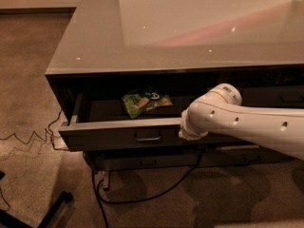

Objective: Open top drawer

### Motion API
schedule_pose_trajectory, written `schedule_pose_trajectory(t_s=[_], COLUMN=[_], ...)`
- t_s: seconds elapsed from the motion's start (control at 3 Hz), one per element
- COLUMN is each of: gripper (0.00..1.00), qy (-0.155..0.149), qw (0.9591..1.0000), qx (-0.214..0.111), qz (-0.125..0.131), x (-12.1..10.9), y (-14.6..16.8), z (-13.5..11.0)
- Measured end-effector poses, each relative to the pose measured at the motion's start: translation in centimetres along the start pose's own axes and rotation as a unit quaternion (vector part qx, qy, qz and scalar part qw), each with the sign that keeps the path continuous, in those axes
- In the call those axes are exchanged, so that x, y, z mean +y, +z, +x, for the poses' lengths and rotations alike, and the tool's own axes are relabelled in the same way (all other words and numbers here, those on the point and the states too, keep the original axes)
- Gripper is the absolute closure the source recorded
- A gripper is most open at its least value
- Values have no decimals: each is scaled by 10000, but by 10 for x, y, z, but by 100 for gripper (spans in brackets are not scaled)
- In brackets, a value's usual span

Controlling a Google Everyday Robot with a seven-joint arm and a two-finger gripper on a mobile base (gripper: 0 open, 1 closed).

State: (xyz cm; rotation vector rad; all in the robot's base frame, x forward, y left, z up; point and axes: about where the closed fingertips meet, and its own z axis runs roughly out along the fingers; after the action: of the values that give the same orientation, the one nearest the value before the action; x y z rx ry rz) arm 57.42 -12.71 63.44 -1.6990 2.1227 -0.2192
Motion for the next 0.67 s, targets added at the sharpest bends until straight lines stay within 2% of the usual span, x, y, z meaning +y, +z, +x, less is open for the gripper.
schedule_pose_trajectory(t_s=[0.67], gripper=[12], qy=[0], qw=[10000], qx=[0], qz=[0], x=[0], y=[0], z=[0])
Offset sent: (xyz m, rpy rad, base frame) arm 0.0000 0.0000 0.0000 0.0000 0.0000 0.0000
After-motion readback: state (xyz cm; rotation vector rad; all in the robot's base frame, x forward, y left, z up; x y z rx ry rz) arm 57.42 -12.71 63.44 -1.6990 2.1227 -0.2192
